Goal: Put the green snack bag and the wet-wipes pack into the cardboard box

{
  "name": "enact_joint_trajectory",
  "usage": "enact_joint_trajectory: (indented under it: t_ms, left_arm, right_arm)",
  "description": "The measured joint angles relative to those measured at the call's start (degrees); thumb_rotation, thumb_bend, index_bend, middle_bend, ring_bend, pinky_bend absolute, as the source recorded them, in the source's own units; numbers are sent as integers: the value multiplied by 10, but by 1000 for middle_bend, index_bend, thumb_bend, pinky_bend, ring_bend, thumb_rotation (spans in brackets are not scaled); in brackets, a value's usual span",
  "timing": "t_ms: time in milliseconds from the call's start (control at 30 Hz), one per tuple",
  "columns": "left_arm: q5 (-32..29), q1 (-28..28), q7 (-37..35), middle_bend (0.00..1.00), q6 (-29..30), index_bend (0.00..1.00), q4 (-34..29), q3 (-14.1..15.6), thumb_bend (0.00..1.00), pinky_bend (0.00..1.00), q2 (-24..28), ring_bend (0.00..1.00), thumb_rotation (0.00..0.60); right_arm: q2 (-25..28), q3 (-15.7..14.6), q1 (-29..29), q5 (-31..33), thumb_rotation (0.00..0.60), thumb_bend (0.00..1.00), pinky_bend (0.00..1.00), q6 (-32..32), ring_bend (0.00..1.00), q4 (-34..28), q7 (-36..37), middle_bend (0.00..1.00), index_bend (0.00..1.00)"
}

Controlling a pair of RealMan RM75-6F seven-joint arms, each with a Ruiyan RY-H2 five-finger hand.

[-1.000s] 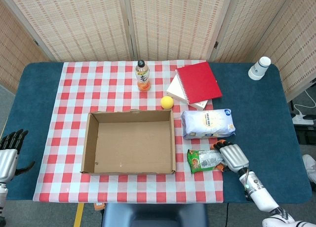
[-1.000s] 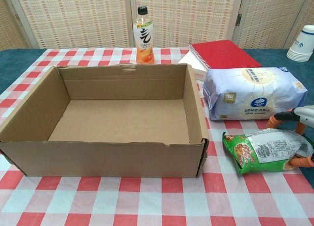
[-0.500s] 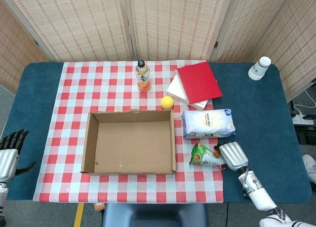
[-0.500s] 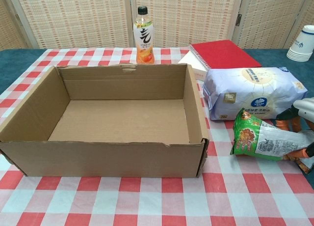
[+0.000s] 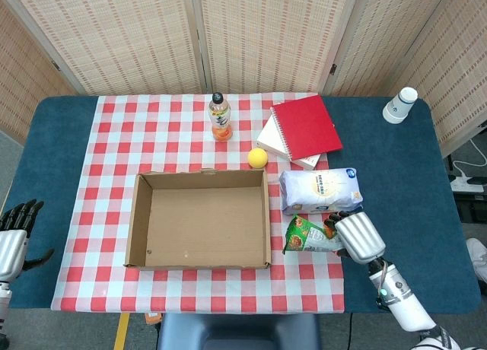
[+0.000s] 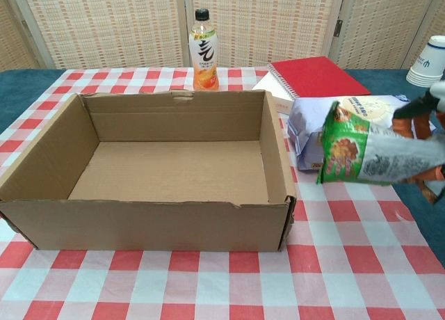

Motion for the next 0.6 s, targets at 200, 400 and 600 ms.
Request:
enact_joint_trajectory:
  t_ms: [200,400,600]
  left_arm:
    - [5,0,-1,0,0,0,-2,3,202,94,4,0,600]
    - [-1,-1,-1,0,-7,0,0,2,200,93,4,0,600]
    - [-5,-3,-2,0,-11,0,1,1,198,94,4,0,600]
  right_arm:
    - [37,60,45,-4,600,292,745,-8,553,-99,-107,564,733]
    - [32,108,120,29,600,291,748,-78,565,-131,-151,567,738]
    - [-34,131,198,41,600,284,752,-131,570,-72,-123,571,740]
